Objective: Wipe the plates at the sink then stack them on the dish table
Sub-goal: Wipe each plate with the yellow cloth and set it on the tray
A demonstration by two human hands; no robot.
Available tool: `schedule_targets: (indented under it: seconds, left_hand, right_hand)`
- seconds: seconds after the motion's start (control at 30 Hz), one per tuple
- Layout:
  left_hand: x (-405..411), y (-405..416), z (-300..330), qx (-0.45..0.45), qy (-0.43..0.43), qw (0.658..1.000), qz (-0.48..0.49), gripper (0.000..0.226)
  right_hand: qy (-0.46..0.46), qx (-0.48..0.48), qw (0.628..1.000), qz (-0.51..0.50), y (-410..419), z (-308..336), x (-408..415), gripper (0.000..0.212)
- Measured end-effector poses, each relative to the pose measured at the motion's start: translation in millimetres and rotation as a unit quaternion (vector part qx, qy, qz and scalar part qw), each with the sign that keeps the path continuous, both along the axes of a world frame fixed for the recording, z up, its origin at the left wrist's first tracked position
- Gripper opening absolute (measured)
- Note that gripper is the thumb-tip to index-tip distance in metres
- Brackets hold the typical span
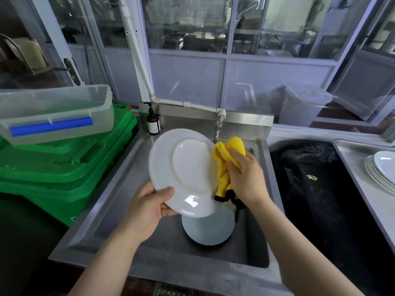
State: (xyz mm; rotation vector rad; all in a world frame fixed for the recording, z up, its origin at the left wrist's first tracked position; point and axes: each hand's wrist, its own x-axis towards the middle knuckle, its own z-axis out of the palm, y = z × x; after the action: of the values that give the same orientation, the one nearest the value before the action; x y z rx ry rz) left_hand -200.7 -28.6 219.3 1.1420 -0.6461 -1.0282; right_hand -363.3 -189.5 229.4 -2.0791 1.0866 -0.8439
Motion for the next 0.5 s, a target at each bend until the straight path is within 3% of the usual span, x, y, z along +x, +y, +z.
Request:
schedule_targets:
  seconds: [0.1,0.2,0.27,0.33,0.5]
  left_hand:
    - [7.7,0.8,-0.7,-0.024,0.034,0.999,0.013,0.034]
    - [11.6,0.2,-3.2,-0.064,0.08,0.995,0.007,0.031]
    - [10.7,-1.4,-5.6,-0.081,0.112,0.99,-0.009,0.037]
    - [7.7,-3.9,-10.9,-0.082,0.133,0.988,-0.017,0.039]
    - [13.6,-5.0,-20.4,-0.052,0.101,0.99,-0.086,0.042]
  right_hand:
    - [-0.157,0.194,0.965,-0.077,0.9,-8.7,-13.0,0.019]
    - [-0.344,0.438,0.83,-0.023,-0.3,-18.5,-24.3,0.031]
    - [-0.367,0.507,0.779,0.044,5.1,-17.1,-25.1,0.047]
    - [-0.335,0.507,0.79,0.081,10.3,-10.2,-22.6,0.057]
    - [-0.317,0.437,0.835,0.104,13.1,6.5,-27.2,0.042]
